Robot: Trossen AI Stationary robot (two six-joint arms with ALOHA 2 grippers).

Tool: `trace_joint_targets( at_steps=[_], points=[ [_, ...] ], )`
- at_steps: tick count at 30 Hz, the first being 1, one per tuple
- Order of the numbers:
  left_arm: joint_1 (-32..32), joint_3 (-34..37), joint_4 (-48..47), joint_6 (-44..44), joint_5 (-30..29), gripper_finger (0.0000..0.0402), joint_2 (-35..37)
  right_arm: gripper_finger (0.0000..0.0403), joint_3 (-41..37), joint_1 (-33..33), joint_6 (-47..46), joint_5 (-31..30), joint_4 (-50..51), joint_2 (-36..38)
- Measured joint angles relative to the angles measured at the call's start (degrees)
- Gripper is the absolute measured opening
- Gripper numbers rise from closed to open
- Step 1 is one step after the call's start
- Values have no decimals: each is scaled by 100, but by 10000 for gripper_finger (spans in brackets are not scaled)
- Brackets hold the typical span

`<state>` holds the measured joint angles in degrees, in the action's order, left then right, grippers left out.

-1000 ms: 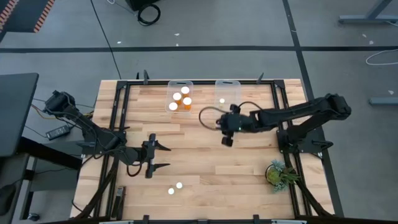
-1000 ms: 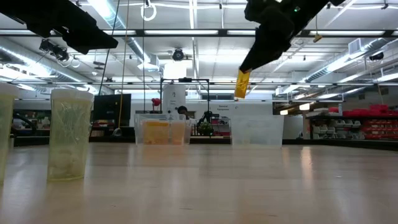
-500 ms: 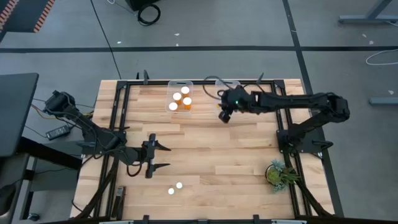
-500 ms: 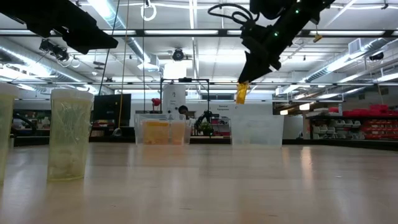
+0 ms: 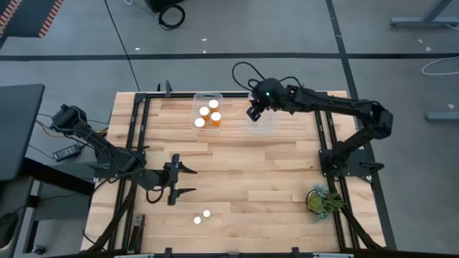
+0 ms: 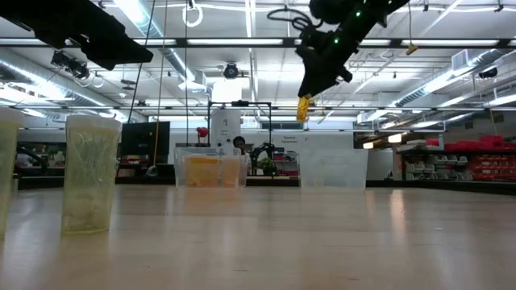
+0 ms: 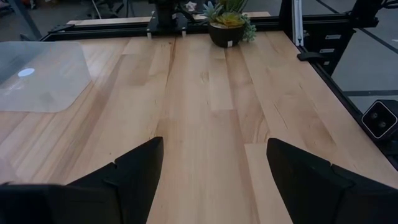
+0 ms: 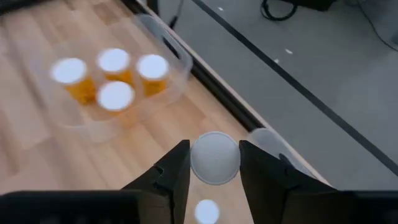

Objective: Pick and place medicine bottles into bin by pill shape (circle, oval)
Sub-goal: Put the small orange pill bottle into the left transparent bin

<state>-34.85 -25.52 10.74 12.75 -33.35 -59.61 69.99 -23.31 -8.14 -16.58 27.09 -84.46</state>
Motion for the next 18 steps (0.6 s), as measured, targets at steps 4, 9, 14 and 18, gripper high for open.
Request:
trace_joint_targets(
  at_steps=[4, 9, 14, 18],
  points=[
    [0, 0, -2, 0, 0, 293, 0, 134, 15, -321, 28, 70, 35, -339],
    [0, 0, -2, 0, 0, 293, 0, 134, 3, -694, 31, 198, 85, -813],
    [0, -2, -2, 0, -2, 293, 0, 134, -1, -871, 31, 254, 42, -1244],
    [0, -1, -2, 0, -1, 293, 0, 133, -1, -921, 66, 252, -11, -1519]
  ],
)
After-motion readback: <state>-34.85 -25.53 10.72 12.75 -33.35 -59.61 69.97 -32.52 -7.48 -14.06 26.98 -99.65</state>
